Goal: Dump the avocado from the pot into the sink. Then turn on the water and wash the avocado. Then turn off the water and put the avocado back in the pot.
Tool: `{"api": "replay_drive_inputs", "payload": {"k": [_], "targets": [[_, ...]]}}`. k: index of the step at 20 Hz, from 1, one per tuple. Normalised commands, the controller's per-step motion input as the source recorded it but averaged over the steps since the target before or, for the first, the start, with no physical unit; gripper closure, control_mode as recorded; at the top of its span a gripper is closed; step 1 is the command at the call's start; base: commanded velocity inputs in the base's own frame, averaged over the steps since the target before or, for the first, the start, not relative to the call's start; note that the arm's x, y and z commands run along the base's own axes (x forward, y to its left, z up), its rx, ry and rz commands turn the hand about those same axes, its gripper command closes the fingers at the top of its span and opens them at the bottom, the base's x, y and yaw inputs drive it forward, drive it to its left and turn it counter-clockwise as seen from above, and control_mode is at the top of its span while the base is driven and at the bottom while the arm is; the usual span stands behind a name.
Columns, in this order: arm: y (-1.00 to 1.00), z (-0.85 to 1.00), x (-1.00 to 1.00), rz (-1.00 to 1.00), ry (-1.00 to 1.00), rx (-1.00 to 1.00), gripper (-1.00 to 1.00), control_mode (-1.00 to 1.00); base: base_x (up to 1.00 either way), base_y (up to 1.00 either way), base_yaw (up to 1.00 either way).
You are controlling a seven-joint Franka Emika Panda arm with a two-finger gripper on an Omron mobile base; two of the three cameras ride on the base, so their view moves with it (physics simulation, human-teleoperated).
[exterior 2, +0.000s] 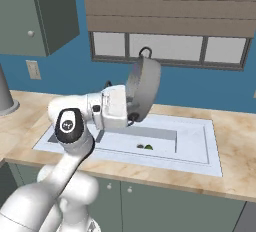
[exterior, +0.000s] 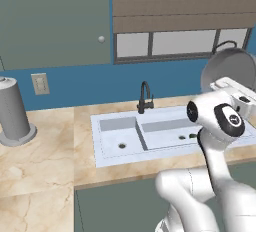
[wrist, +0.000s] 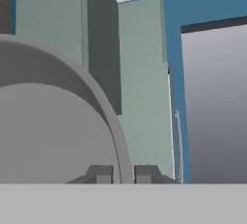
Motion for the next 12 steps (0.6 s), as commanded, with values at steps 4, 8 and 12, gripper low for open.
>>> {"api": "replay_drive_inputs", "payload": {"k": [4, 8, 12], "targets": [[0.00, 0.00, -0.04, 0.56, 0.15, 0.58, 1.00, -1.00, 0.00, 0.00, 0.00], [0.02, 0.00, 0.00, 0.57, 0.19, 0.54, 1.00, -1.00, 0.00, 0.00, 0.00], [0.18, 0.00, 0.00, 0.57, 0.25, 0.50, 1.00, -1.00, 0.00, 0.00, 0.00]]}}
